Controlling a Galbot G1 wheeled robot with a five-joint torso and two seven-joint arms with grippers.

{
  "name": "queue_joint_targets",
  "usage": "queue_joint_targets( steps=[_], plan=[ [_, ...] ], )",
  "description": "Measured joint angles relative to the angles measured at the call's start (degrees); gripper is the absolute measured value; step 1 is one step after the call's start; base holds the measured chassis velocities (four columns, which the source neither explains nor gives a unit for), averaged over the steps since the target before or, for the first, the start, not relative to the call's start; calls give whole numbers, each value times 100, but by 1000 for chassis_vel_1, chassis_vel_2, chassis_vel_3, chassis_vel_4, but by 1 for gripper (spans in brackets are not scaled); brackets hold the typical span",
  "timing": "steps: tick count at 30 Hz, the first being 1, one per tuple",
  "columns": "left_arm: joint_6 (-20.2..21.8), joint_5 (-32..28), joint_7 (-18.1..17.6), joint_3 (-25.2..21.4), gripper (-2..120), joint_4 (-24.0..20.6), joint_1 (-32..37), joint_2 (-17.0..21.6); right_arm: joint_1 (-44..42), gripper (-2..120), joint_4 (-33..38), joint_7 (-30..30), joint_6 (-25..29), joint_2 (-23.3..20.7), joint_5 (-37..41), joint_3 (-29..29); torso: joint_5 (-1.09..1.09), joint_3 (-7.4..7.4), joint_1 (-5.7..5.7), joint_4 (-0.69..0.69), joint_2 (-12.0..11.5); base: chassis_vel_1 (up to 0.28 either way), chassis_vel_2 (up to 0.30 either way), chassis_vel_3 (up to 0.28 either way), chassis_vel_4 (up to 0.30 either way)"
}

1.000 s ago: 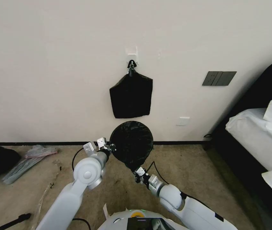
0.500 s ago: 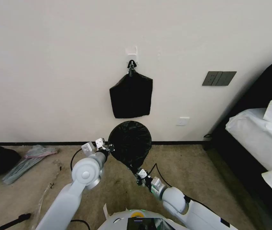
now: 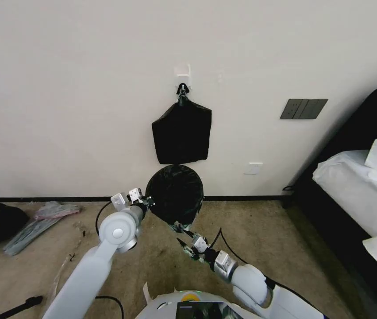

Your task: Place a trash bag onto the trash bin.

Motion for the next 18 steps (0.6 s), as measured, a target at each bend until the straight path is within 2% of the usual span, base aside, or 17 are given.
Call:
queue_joint_targets(
  steps=[3,4,7,8,10,12,13,17,18],
  plan=[
    [-89,376,85,28,0,119,36,-9,-337,62,412,5,6,-159,49,276,1,0,0,0,0,0,0,0,0],
    [-89,376,85,28,0,119,36,-9,-337,62,412,5,6,-159,49,276,1,0,0,0,0,0,0,0,0],
    [-155,984,263,142,0,235,177,-72,-726,75,925,52,-55,-400,309,619,-2,0,0,-1,0,0,0,0,0],
    [-155,984,263,142,0,235,177,-72,-726,75,925,52,-55,-400,309,619,-2,0,0,-1,0,0,0,0,0],
    [-163,1497,414,295,0,312,301,-133,-843,86,1314,228,-229,-556,678,791,-1,0,0,-1,0,0,0,0,0],
    [-154,1913,521,450,0,335,405,-173,-731,80,1675,531,-646,-635,1248,870,-1,0,0,-1,0,0,0,0,0],
    [-154,1913,521,450,0,335,405,-173,-731,80,1675,531,-646,-635,1248,870,-1,0,0,-1,0,0,0,0,0],
    [-77,2649,694,846,0,310,627,-129,-139,62,2130,1229,-1730,-639,2548,924,-1,0,0,0,0,0,0,0,0],
    [-77,2649,694,846,0,310,627,-129,-139,62,2130,1229,-1730,-639,2548,924,-1,0,0,0,0,0,0,0,0]
  ],
)
